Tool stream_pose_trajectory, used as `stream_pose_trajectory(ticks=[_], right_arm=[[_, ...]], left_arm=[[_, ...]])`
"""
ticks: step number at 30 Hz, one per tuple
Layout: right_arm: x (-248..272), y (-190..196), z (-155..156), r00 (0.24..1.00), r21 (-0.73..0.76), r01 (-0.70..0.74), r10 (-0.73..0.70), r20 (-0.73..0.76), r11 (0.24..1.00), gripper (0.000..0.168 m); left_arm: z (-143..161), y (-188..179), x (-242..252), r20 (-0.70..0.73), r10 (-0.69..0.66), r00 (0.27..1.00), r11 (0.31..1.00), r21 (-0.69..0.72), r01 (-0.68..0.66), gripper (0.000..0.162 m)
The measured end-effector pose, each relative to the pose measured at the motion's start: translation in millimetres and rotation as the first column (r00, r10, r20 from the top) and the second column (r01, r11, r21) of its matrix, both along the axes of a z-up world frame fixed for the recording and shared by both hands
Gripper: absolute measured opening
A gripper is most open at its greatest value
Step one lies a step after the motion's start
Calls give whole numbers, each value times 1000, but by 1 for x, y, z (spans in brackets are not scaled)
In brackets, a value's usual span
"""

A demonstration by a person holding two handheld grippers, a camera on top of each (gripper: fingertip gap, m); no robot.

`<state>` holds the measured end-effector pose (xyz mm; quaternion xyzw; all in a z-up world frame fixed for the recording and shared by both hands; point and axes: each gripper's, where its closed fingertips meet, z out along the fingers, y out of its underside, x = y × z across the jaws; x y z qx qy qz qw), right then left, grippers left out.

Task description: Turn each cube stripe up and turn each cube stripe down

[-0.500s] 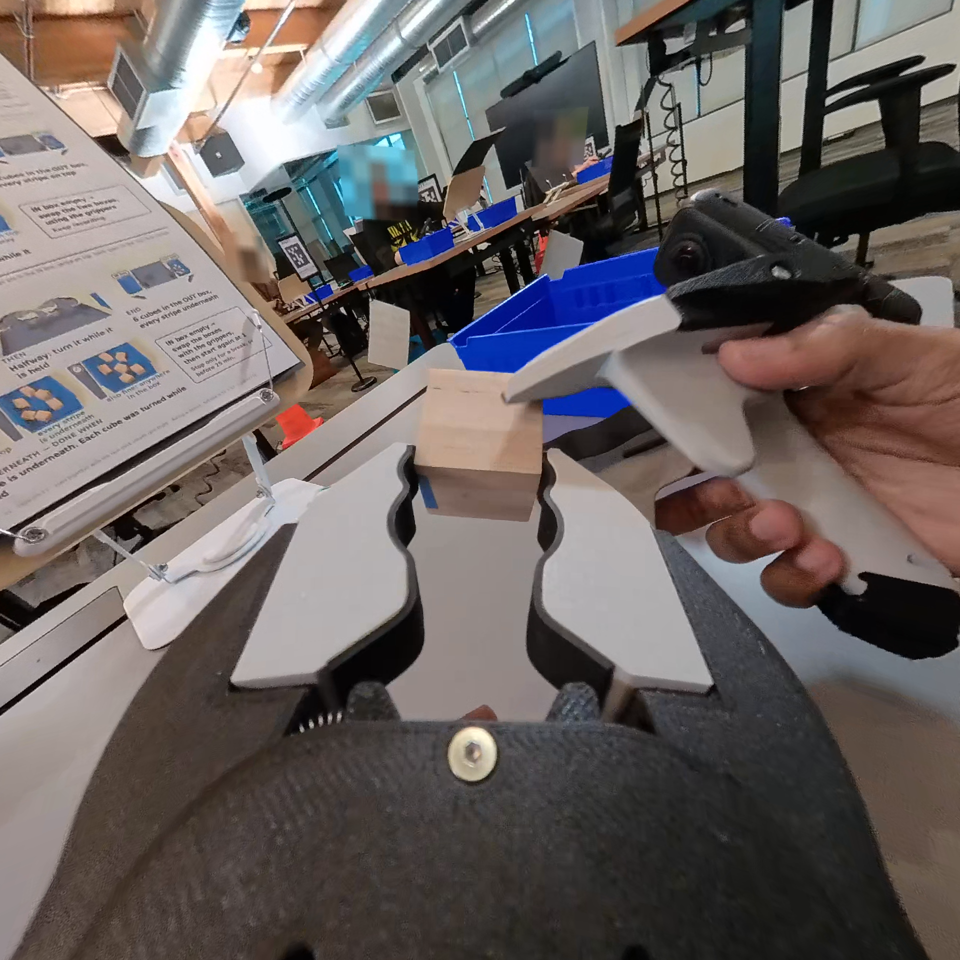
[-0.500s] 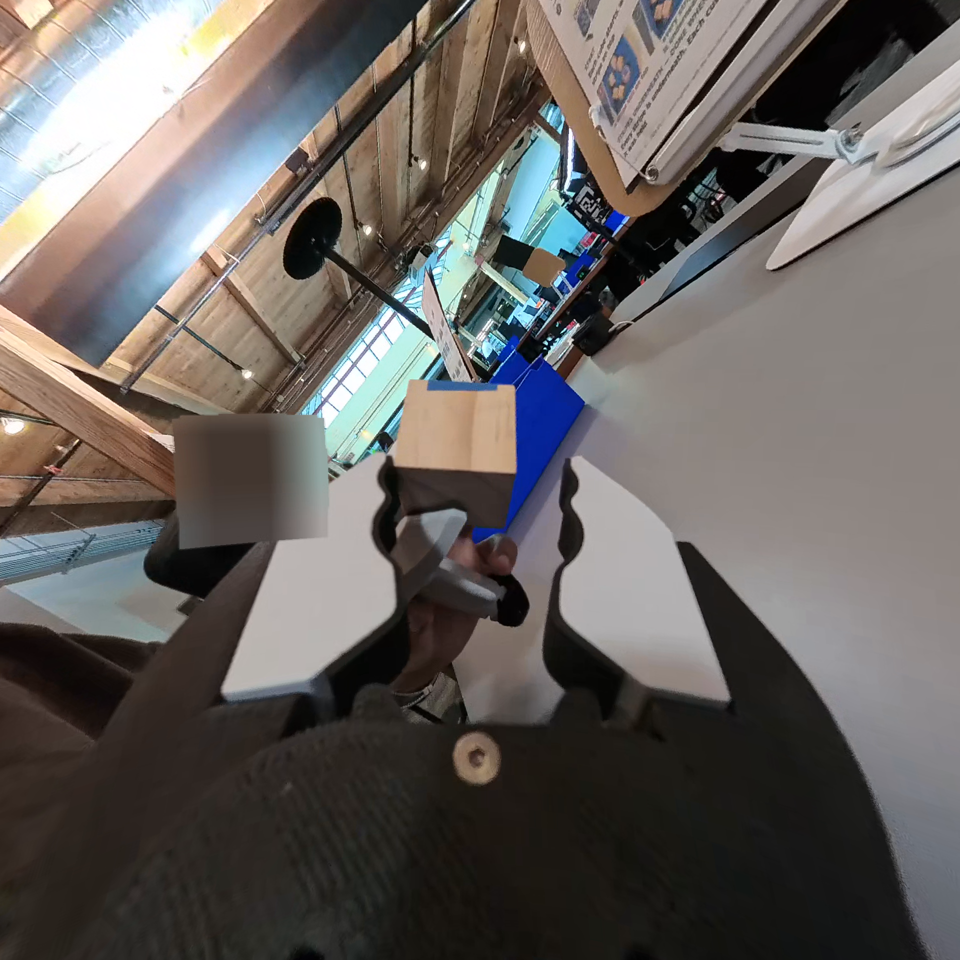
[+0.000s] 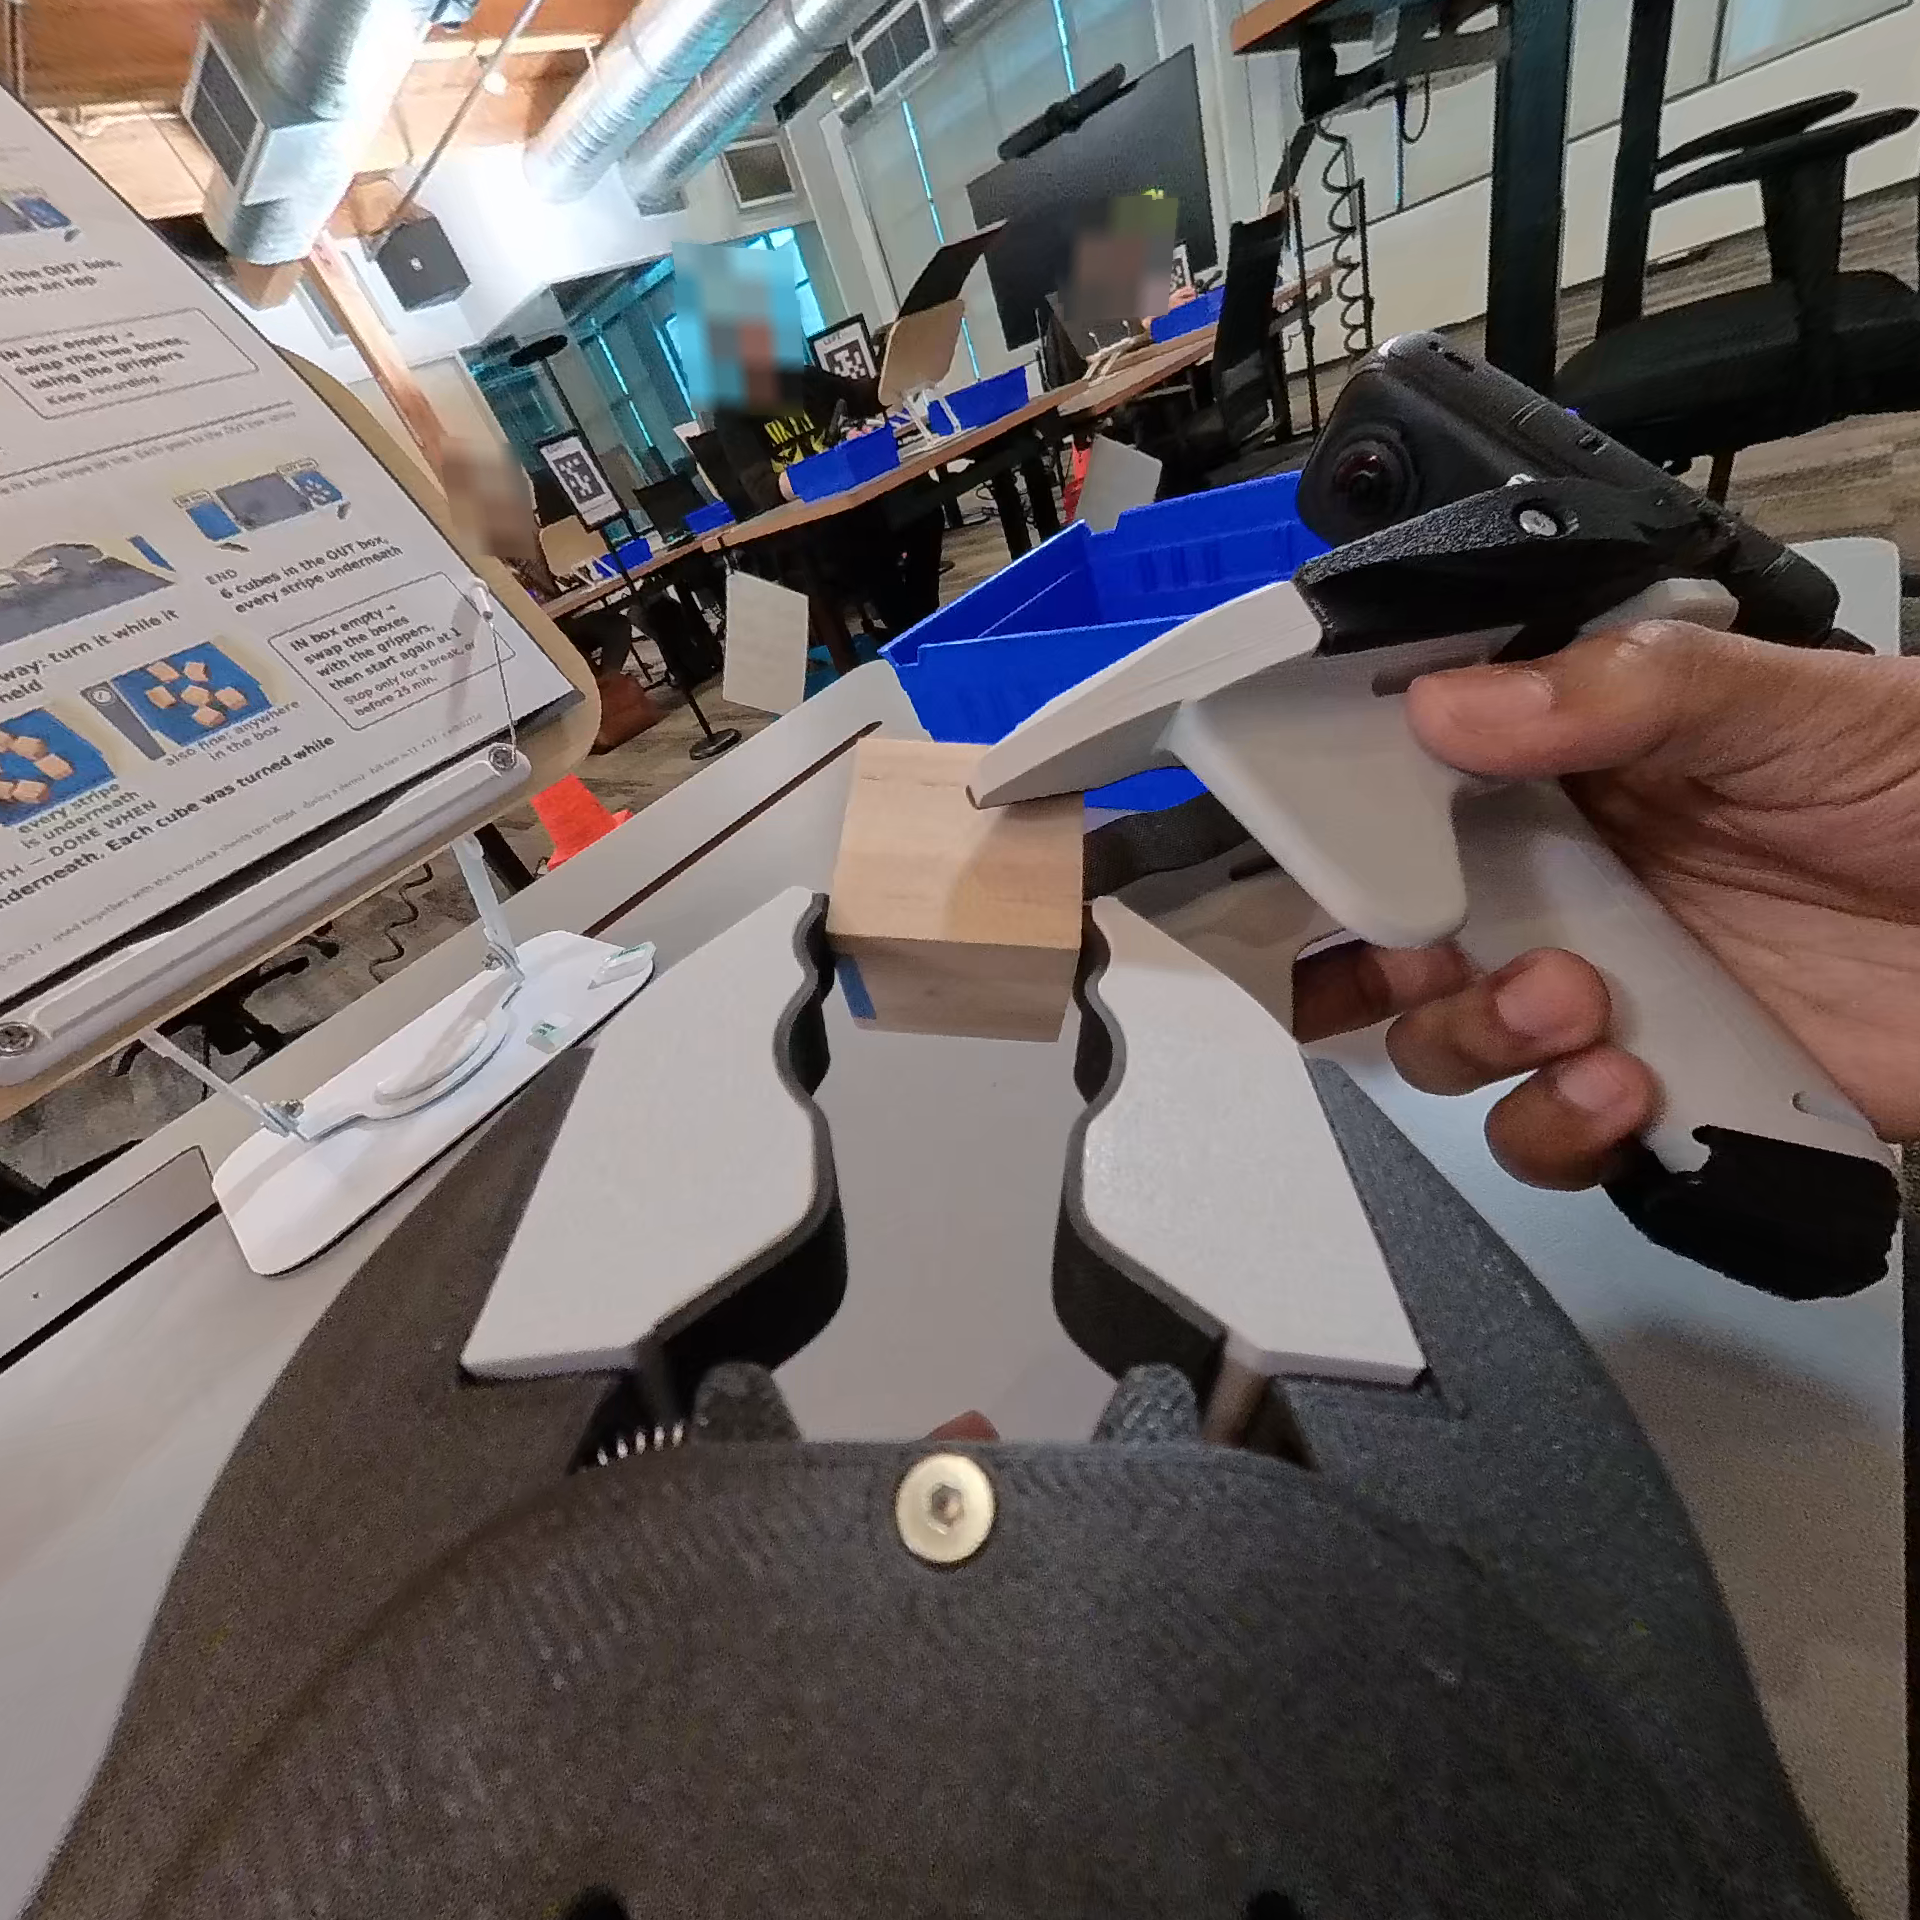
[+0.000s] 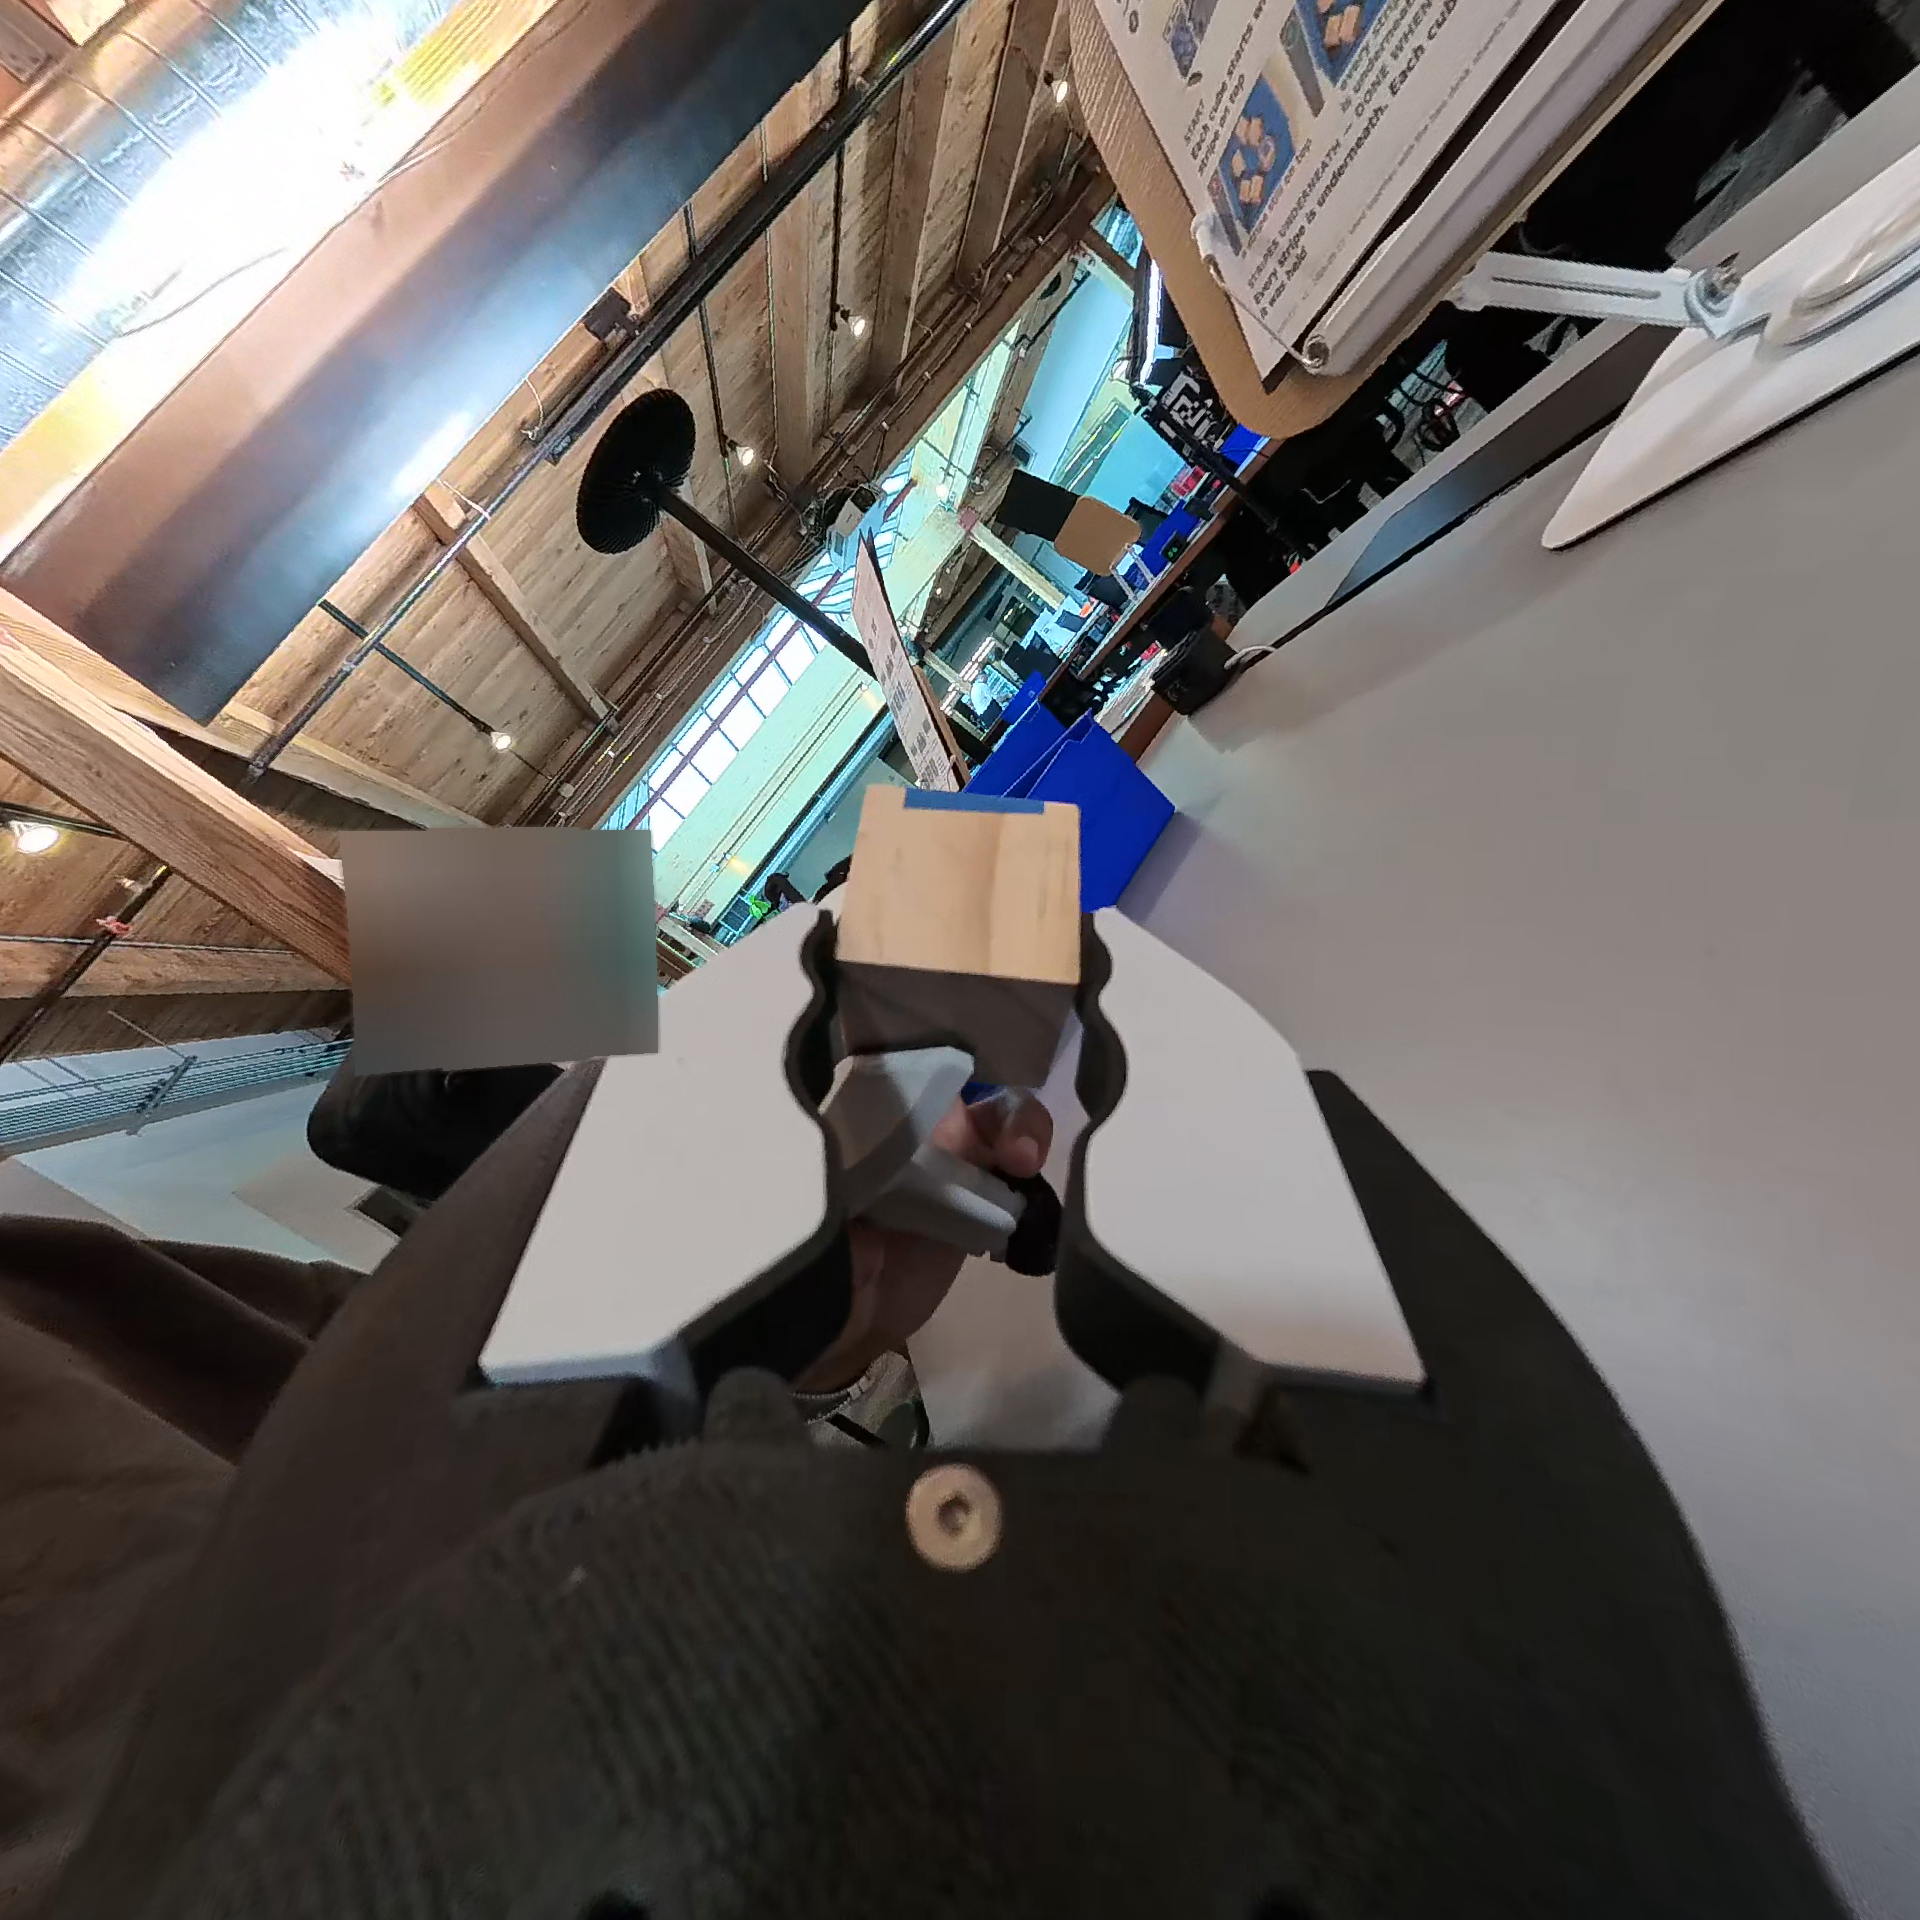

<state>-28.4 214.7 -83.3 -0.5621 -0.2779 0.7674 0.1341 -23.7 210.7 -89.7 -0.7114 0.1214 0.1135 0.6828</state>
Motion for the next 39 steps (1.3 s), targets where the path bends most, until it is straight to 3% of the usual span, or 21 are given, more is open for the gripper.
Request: stream_pose_trajectory(ticks=[4, 12, 17, 20, 22, 25, 27, 29, 32, 35, 39], right_arm=[[0, 2, -1, 1000, -3, 2, -2, 3, 1000, 45], [10, 26, 3, 995, 85, 98, -100, 19, 992, 45], [21, 42, 21, 982, 297, 177, -188, 8, 938, 45], [35, 68, 58, 963, 520, 243, -268, -27, 819, 45], [45, 102, 80, 932, 685, 272, -362, -13, 676, 45], [58, 176, 98, 837, 877, 187, -539, 93, 442, 45], [63, 232, 95, 746, 939, 63, -641, 179, 337, 45], [63, 282, 67, 637, 922, -137, -681, 362, 362, 46], [58, 328, 7, 453, 753, -356, -603, 657, 553, 46], [51, 339, -45, 302, 538, -434, -446, 843, 723, 46], [49, 353, -91, 136, 390, -476, -371, 918, 788, 46]], left_arm=[[-2, 0, 2, 18, -15, 1000, 1000, -6, 15, 44], [4, -6, 14, 200, -172, 965, 985, 33, 168, 55], [4, -8, 11, 283, -191, 940, 981, 35, 189, 58], [1, -9, 9, 343, -189, 920, 981, 23, 193, 58], [-3, -8, 9, 355, -191, 915, 979, 5, 203, 56], [-8, -7, 10, 359, -185, 915, 979, -17, 205, 56], [-6, -5, 8, 342, -169, 924, 983, -13, 184, 53], [-1, -6, 7, 311, -170, 935, 984, 9, 176, 51], [-4, -6, 6, 276, -157, 948, 986, -6, 165, 51], [-9, -5, 5, 263, -145, 954, 987, -26, 157, 51], [-11, -4, 1, 265, -132, 955, 989, -33, 146, 51]])
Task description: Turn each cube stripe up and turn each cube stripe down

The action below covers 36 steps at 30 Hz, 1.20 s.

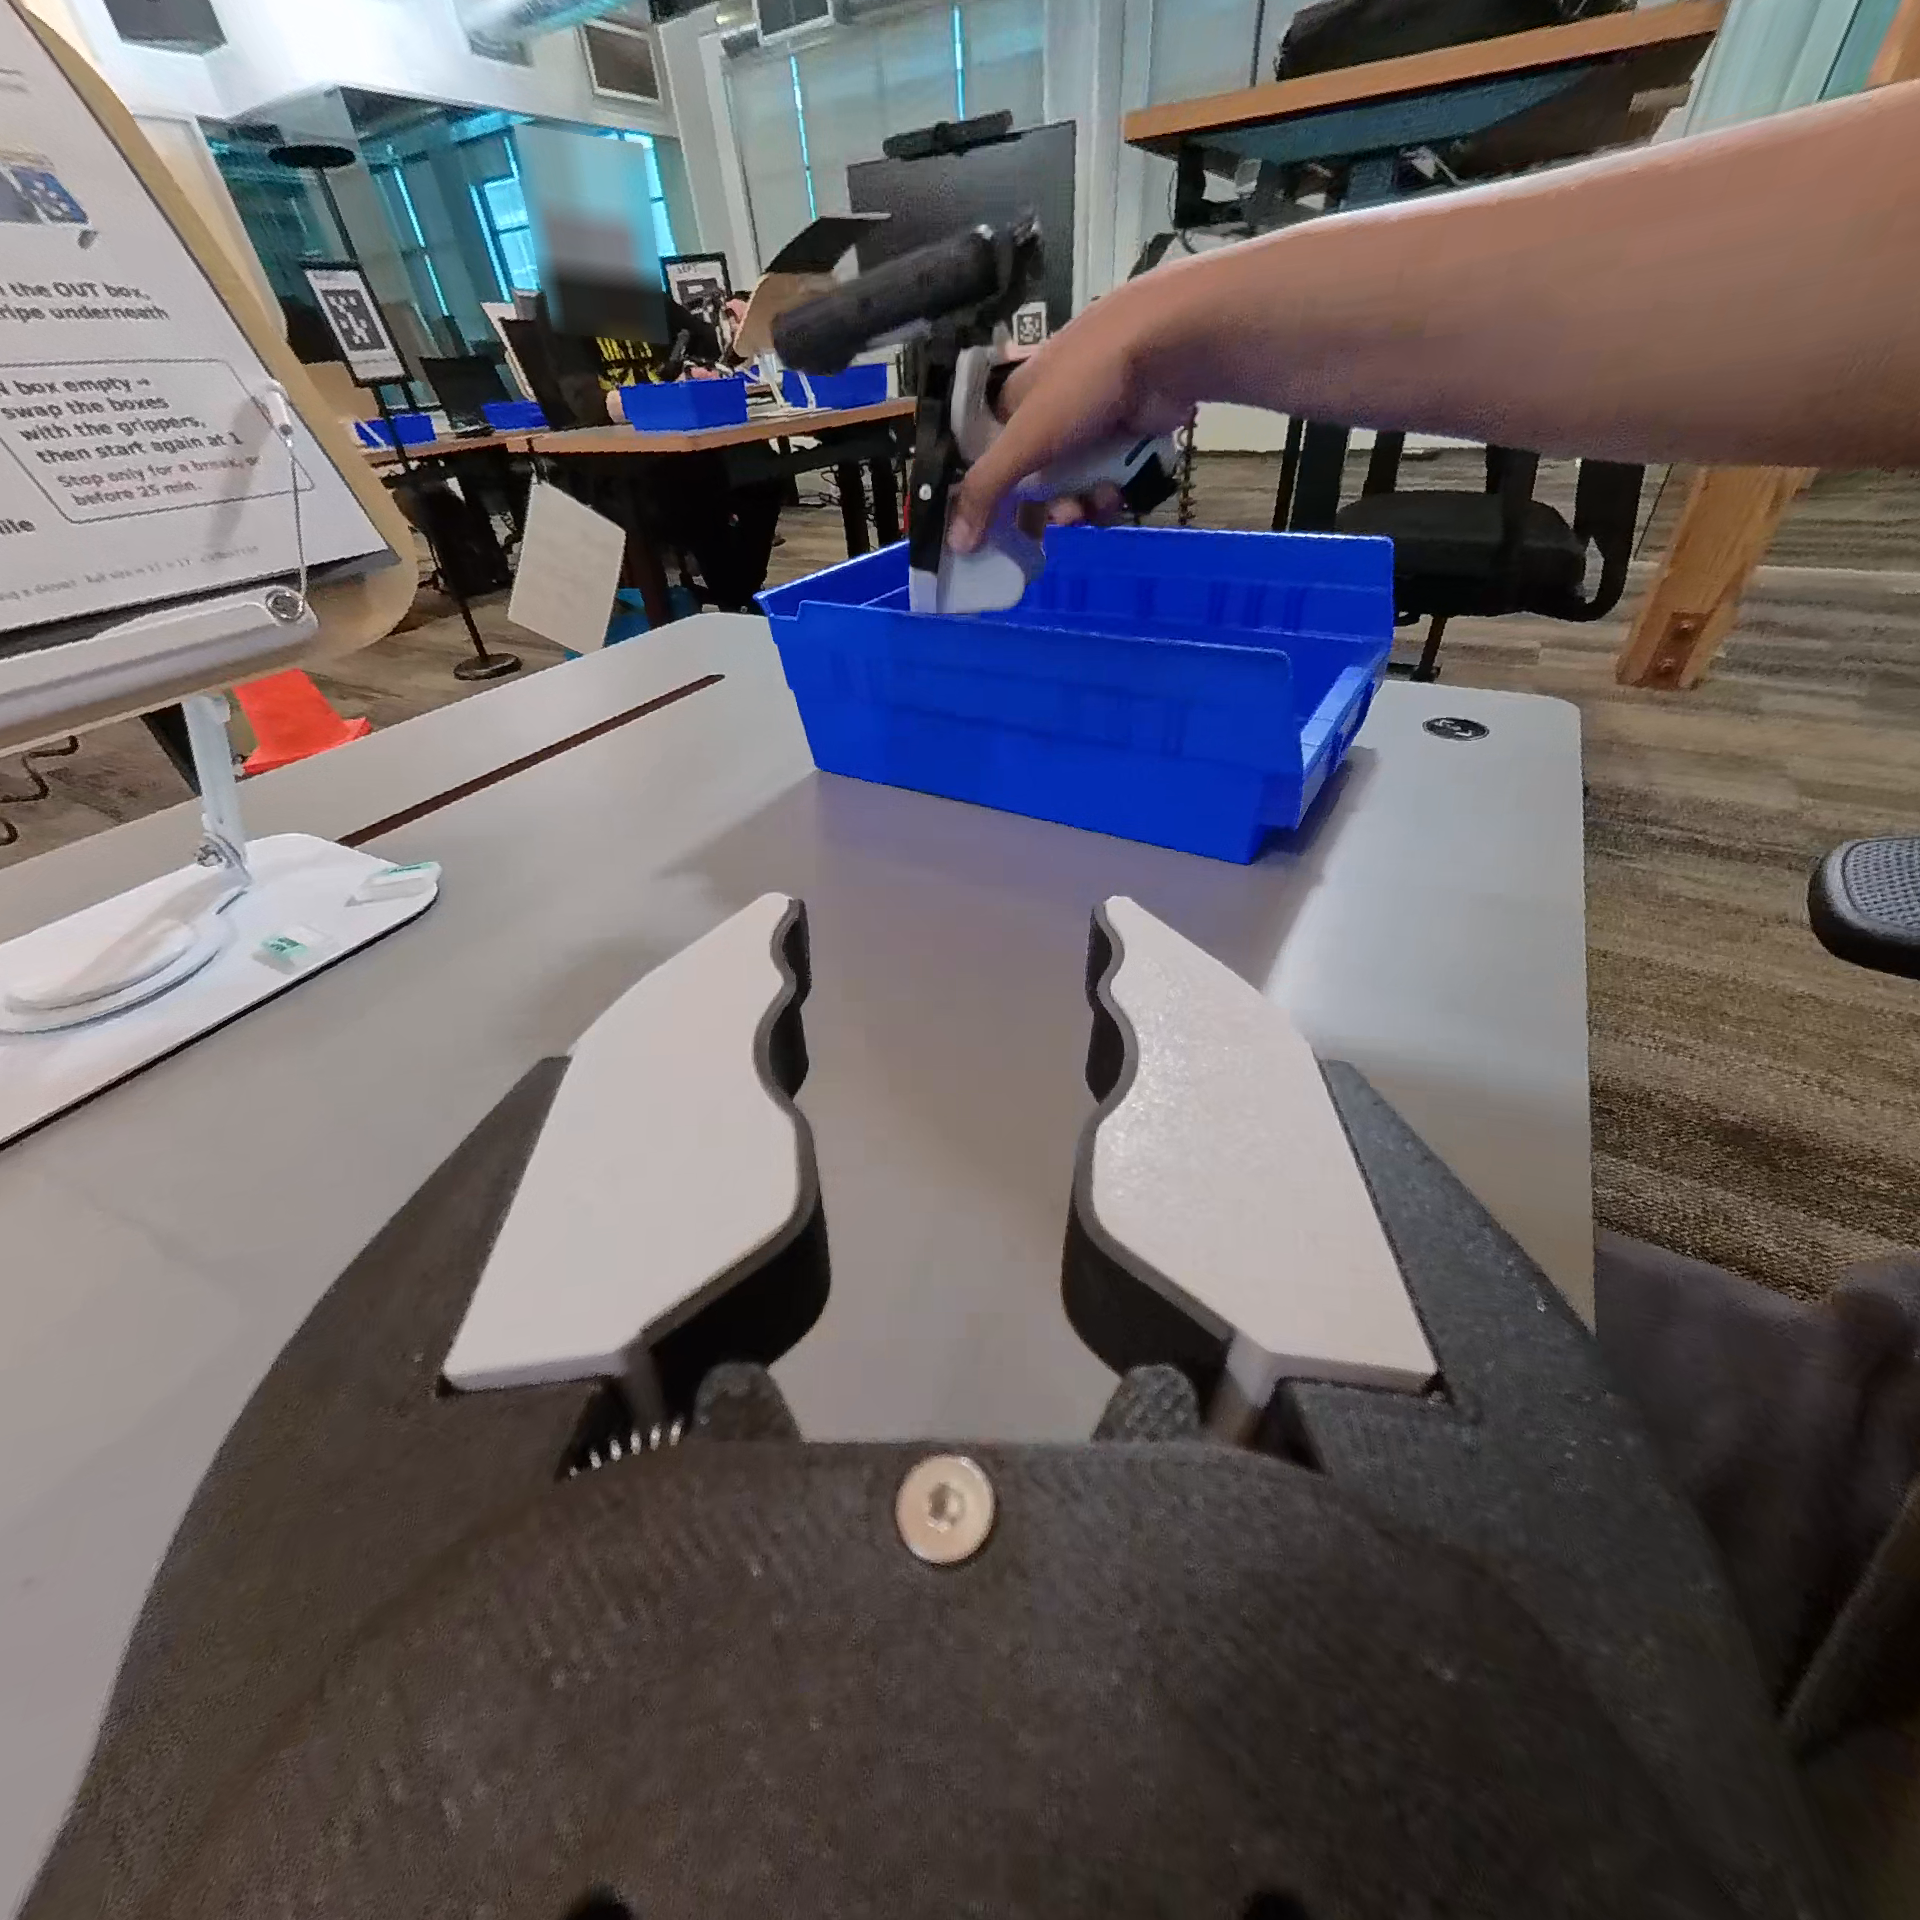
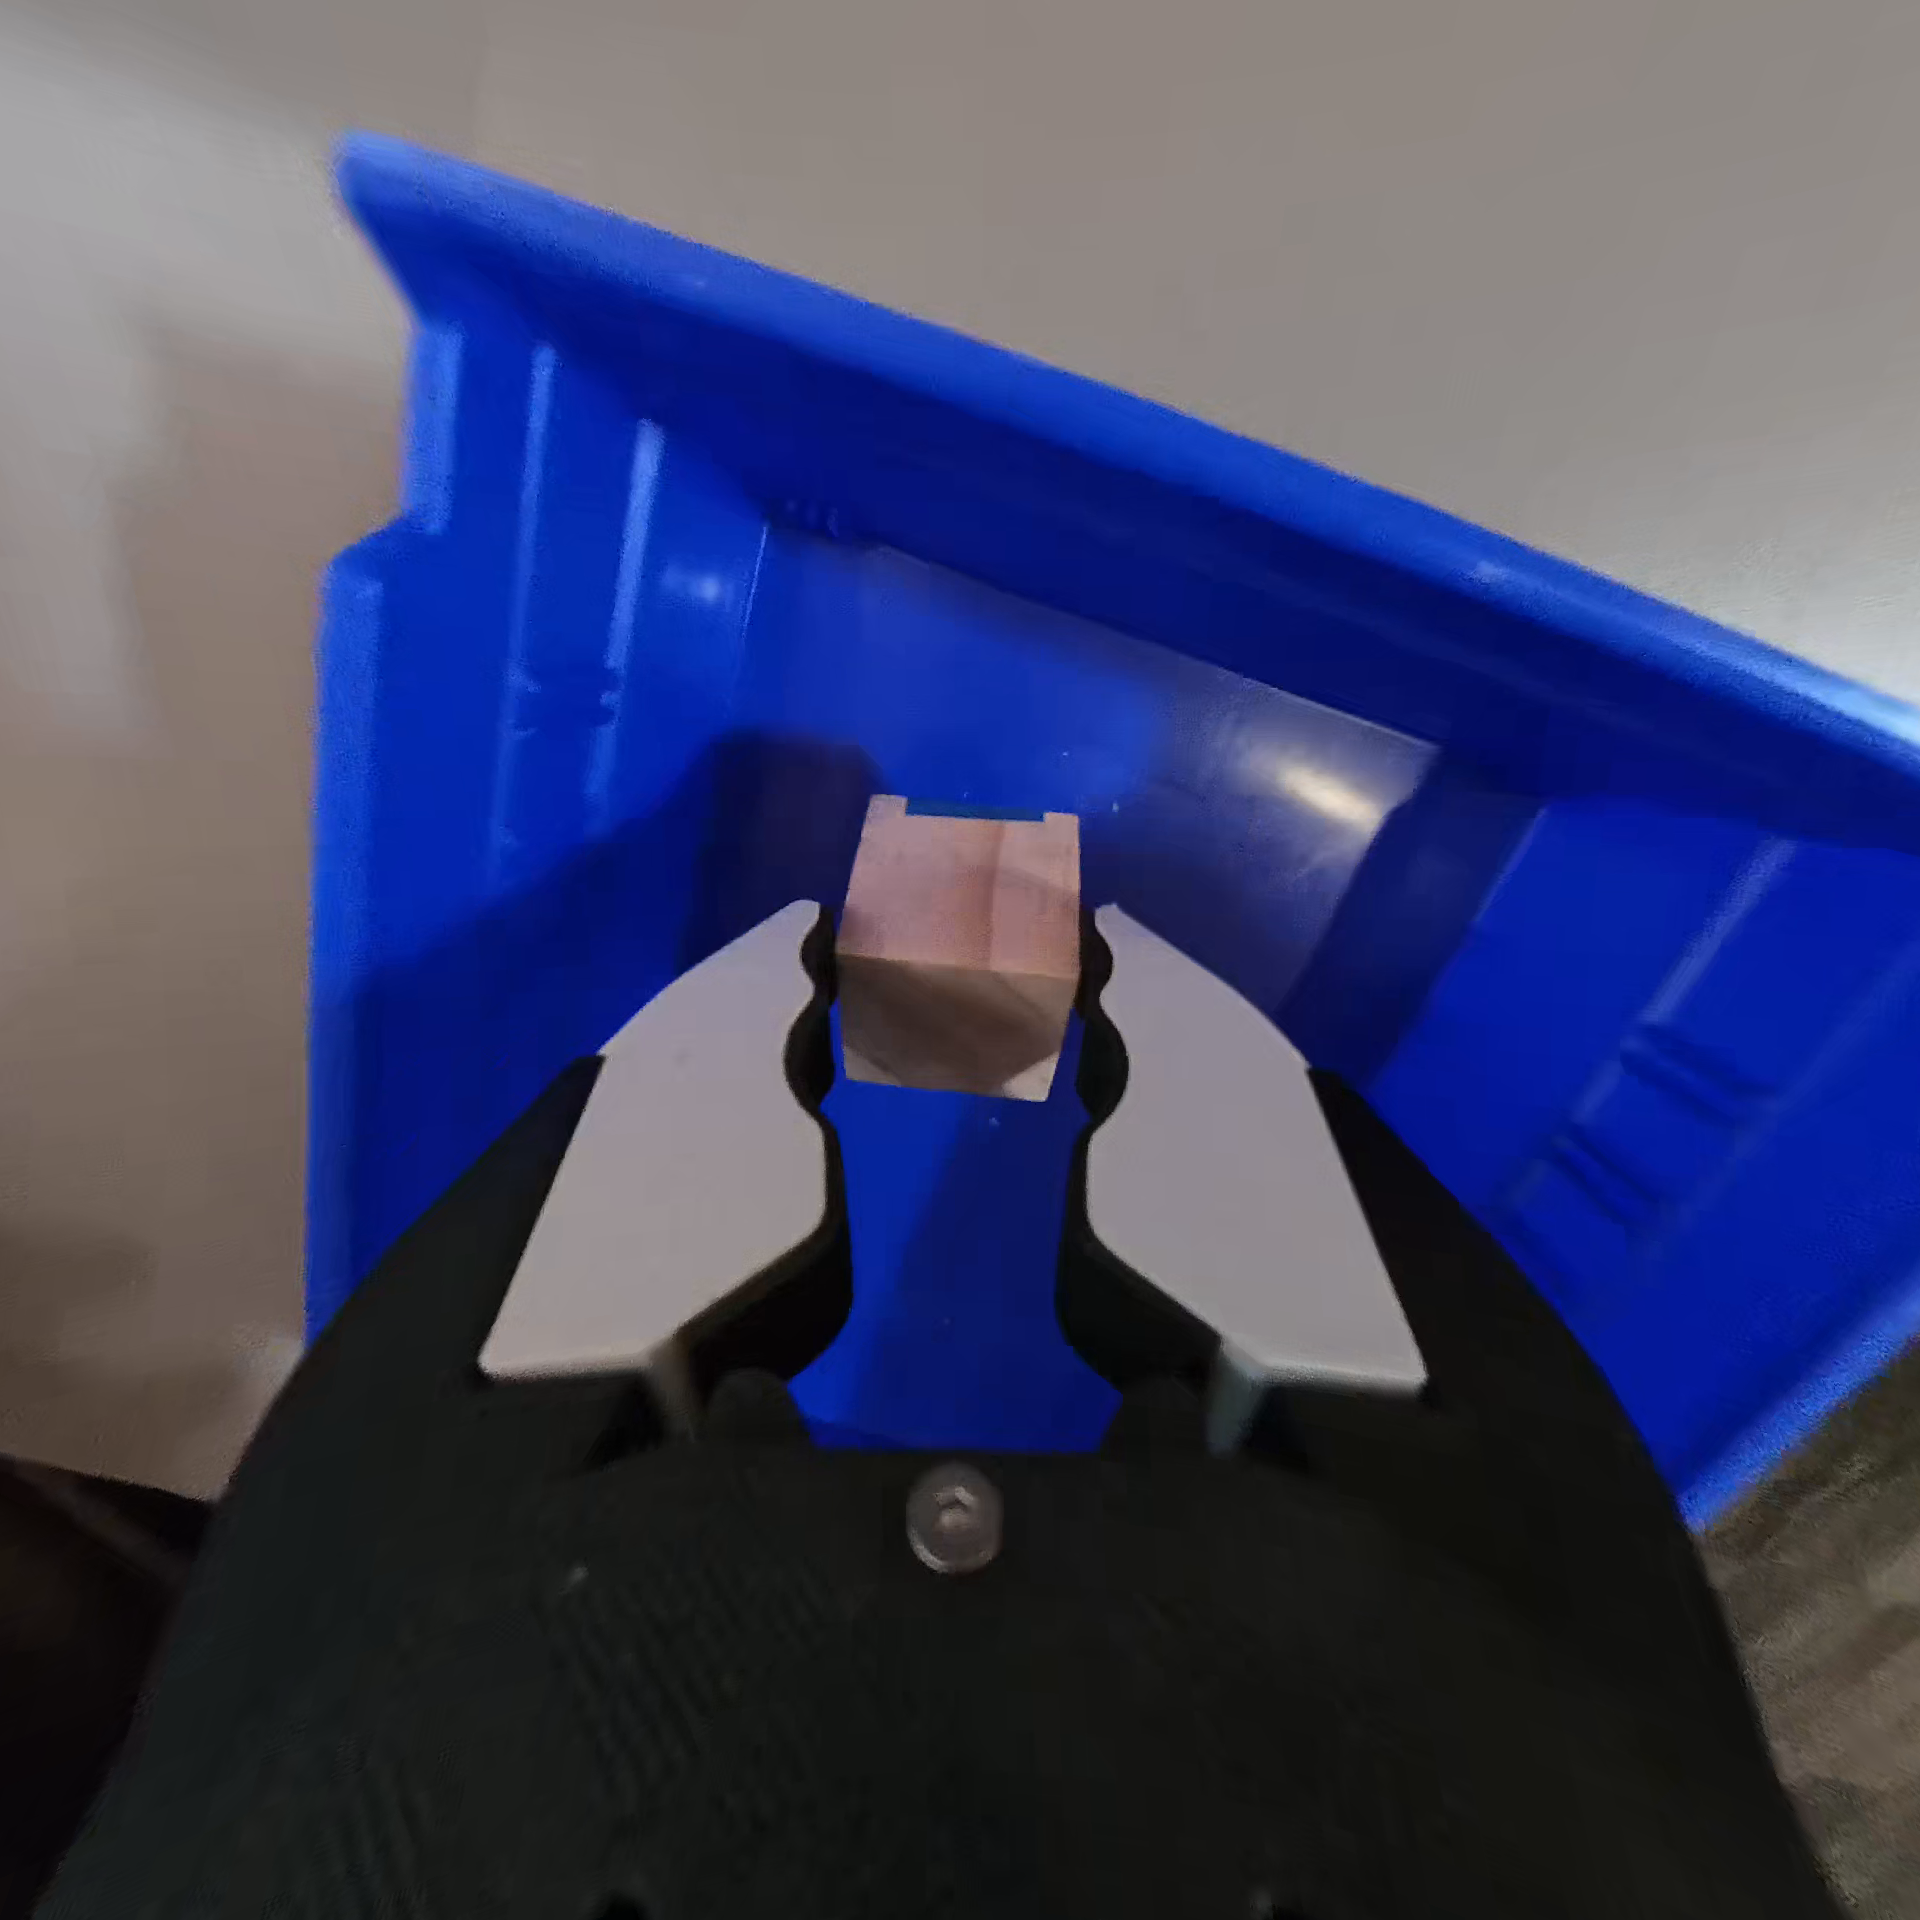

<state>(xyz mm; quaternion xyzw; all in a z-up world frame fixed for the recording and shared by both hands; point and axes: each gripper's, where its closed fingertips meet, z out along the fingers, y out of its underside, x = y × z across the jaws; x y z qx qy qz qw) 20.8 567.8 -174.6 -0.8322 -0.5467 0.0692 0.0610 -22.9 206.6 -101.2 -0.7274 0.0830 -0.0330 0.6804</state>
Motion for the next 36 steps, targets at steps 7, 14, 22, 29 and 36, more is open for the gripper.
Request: stream_pose_trajectory(ticks=[7, 14, 22, 29, 36], right_arm=[[-13, 0, -22, 999, -113, 52, -52, 1, 992, 45], [-15, 5, -12, 998, -71, 57, -59, -25, 996, 68], [-22, -56, 117, 808, 37, -33, 49, -587, 999, 51], [0, -222, 143, 576, 292, -94, 291, -764, 952, 55], [-24, -288, 74, 348, 117, -43, 125, -929, 992, 25]], left_arm=[[-9, 0, -10, 11, 19, 1000, 999, -30, -18, 51], [-12, 0, -14, 21, 26, 999, 999, -45, -25, 52], [-10, -2, -19, 27, 43, 999, 998, -37, -42, 52], [-7, 1, -47, 148, 134, 980, 991, -27, -132, 73], [-12, -9, -85, 276, 230, 933, 973, -97, -211, 61]])
